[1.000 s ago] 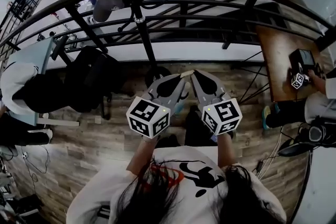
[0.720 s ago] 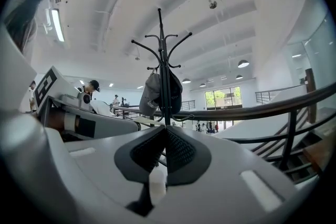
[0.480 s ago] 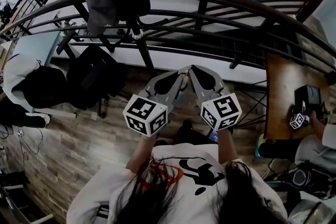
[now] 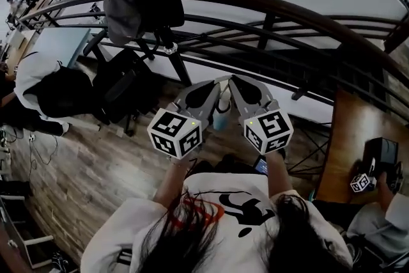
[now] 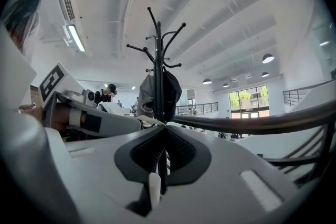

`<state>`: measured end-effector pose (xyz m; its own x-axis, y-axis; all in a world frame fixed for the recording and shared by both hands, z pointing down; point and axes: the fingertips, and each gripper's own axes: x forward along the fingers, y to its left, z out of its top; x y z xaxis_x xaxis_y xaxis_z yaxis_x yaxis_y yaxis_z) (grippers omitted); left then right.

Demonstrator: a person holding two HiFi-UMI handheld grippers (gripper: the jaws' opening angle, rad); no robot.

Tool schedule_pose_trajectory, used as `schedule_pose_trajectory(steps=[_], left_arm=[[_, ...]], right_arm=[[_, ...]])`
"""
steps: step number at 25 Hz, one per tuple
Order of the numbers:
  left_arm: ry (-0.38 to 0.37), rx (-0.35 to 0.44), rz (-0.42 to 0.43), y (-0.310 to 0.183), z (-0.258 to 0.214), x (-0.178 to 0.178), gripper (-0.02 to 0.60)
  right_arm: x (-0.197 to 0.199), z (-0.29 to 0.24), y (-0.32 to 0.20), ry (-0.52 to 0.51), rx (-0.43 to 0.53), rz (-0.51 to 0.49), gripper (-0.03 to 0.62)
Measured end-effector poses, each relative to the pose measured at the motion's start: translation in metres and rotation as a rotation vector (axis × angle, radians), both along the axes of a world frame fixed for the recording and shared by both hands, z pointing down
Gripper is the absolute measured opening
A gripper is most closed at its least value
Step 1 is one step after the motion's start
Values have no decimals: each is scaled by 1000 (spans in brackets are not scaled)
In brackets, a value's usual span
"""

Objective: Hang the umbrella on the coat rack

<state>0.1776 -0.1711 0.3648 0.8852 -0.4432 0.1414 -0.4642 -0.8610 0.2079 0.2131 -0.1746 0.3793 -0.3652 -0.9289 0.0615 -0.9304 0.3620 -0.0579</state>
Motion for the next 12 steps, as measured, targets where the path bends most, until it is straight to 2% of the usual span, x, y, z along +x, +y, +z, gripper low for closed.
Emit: schedule_pose_trajectory(steps=[12], left_arm=[[-17, 21, -63, -34, -5, 11, 0]], right_arm=[[8, -6, -46, -8, 31, -73, 26]])
